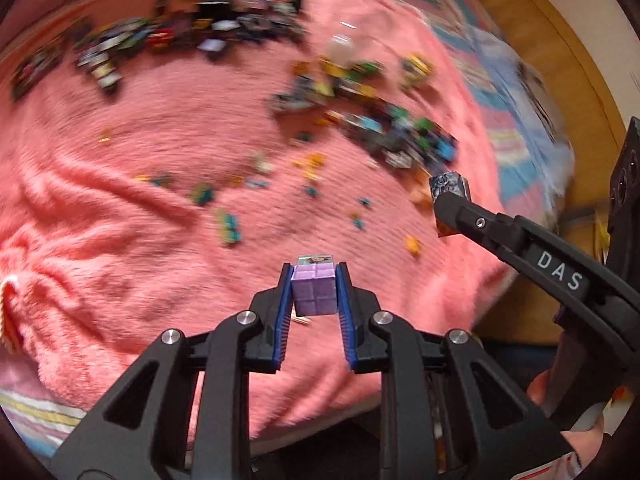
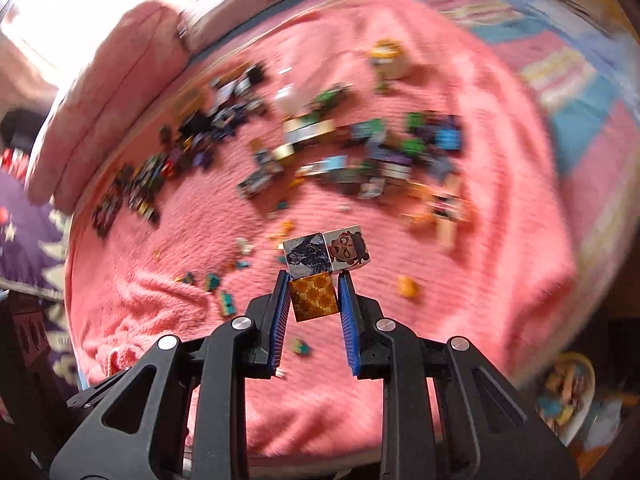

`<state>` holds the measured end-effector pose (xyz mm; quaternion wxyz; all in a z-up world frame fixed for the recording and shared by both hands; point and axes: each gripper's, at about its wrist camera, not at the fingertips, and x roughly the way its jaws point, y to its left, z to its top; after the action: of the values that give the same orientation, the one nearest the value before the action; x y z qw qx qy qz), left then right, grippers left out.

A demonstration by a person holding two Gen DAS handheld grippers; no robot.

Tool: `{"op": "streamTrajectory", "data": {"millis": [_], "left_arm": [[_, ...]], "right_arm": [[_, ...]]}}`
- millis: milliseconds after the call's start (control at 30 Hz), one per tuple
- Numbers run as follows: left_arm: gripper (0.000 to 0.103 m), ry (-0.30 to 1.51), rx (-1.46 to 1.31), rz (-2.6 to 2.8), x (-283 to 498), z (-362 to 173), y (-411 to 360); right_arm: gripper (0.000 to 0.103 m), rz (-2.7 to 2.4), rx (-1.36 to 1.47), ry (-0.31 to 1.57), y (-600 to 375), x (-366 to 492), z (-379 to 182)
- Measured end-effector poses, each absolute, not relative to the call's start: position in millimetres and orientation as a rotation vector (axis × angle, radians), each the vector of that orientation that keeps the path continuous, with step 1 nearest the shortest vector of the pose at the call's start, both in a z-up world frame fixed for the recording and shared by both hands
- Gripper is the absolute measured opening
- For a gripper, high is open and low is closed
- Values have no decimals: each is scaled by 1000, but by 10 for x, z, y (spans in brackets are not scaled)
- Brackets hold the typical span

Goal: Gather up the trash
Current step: 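Carry both cubes over the yellow-rimmed bin and open both grippers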

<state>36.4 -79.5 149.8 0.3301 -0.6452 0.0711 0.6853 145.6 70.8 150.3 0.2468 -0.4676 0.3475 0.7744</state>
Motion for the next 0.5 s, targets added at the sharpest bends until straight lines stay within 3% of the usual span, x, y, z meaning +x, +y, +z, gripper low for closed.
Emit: {"op": "streamTrajectory", "data": {"millis": [500], "left_arm": [[21, 511, -1463, 1267, 2211, 1523, 427]], "right_arm": [[23, 1627, -956, 1107, 1062, 3903, 1421]]}}
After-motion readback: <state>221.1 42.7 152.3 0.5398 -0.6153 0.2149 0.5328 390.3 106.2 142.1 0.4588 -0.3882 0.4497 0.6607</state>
